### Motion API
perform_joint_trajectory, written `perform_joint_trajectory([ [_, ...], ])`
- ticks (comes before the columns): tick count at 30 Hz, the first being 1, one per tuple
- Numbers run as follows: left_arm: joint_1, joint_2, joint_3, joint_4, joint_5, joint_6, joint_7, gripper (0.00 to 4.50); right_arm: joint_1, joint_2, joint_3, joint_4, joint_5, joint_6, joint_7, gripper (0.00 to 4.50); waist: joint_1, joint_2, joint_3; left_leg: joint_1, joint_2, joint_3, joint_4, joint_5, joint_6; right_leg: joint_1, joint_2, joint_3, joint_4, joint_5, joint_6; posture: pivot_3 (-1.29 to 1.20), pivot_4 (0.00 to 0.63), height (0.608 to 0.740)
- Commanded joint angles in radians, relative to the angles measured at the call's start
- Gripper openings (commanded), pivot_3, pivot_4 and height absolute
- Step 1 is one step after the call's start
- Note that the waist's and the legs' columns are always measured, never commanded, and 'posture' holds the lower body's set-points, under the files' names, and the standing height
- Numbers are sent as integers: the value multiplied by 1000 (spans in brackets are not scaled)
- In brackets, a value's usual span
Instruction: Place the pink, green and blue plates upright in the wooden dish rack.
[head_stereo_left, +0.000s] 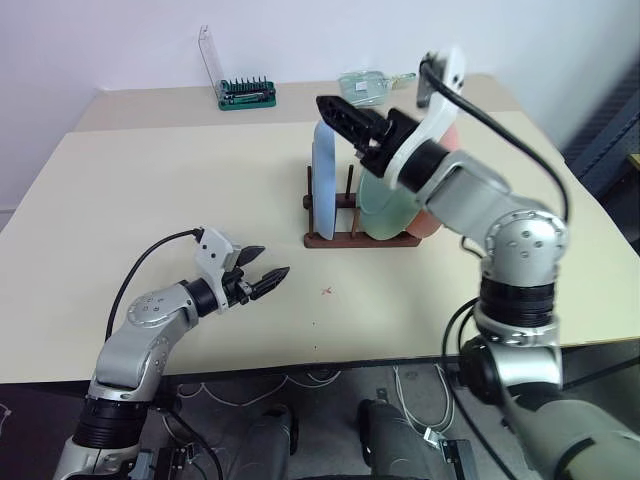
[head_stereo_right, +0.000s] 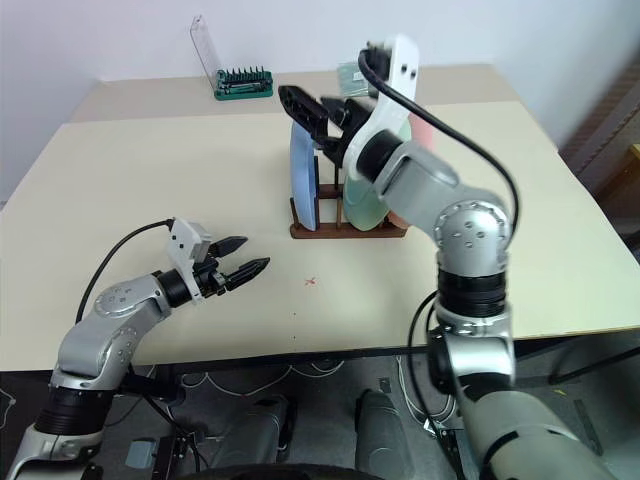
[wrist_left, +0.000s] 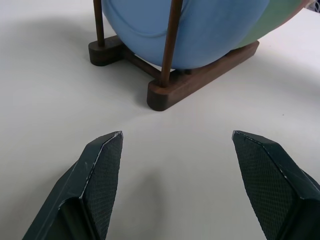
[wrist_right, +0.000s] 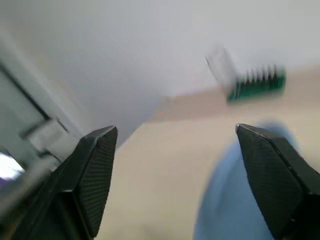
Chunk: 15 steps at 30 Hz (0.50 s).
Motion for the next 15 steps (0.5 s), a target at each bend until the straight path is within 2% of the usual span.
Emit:
perform_joint_trajectory([
  [1, -7, -1, 7, -29, -6, -5, -1, 3578, 28, -145, -15, -110, -100, -48, 195, 3949, 4, 0, 0, 0, 0, 0, 0, 0, 0, 0, 0, 0, 0, 0, 0, 0, 150, 740],
  [2, -6, 0, 4, -25, -6, -6, -6, 3578, 69, -216, -49, -119, -116, -44, 248, 3718, 7, -1, 0, 0, 0, 0, 0, 0, 0, 1, 0, 0, -1, 0, 0, 0, 150, 740],
  [4, -6, 3, 1, -19, -5, -7, -12, 3578, 118, -288, -88, -119, -128, -42, 303, 3110, 7, -1, 0, 0, 0, 0, 1, 0, 1, 2, 0, -1, -2, 0, 1, 0, 150, 740],
  [5, -7, 4, -4, -18, -2, -6, -16, 3578, 149, -332, -98, -132, -140, -48, 350, 2699, 6, -1, 0, 0, 0, 0, 1, 0, 1, 2, -1, -1, -3, 0, 1, 0, 150, 740],
  [6, -8, 5, -8, -18, 0, -6, -17, 3578, 168, -358, -102, -142, -152, -55, 385, 2124, 5, -1, 0, 0, 0, 1, 1, -1, 1, 2, -1, 0, -3, 0, 1, 0, 150, 740],
  [8, -21, 9, -32, -13, -8, -3, -54, 3578, 352, -532, -132, -219, -216, -50, 551, 1069, 11, -1, 0, 0, 0, 2, 1, -1, 1, 2, -1, 0, -3, -1, 0, 0, 150, 740],
  [10, -35, 12, -57, -11, -17, 3, -91, 3578, 489, -639, -151, -258, -264, -61, 642, 40, 11, -1, 0, 0, 0, 1, 1, -2, 3, 3, -1, -1, -3, -3, 2, 0, 150, 740],
  [12, -43, 12, -85, -32, -38, 18, -136, 3578, 582, -696, -144, -278, -338, -93, 672, 40, 6, -1, 0, -1, -1, 2, 1, -2, 3, 3, -3, -1, -3, -3, 2, 0, 150, 740],
  [15, -53, 6, -109, -51, -45, 26, -163, 3578, 641, -712, -125, -282, -417, -124, 691, 40, 0, 0, 0, 0, 0, 6, 2, -2, 3, 3, -4, 1, -4, -3, 1, 0, 150, 740],
])
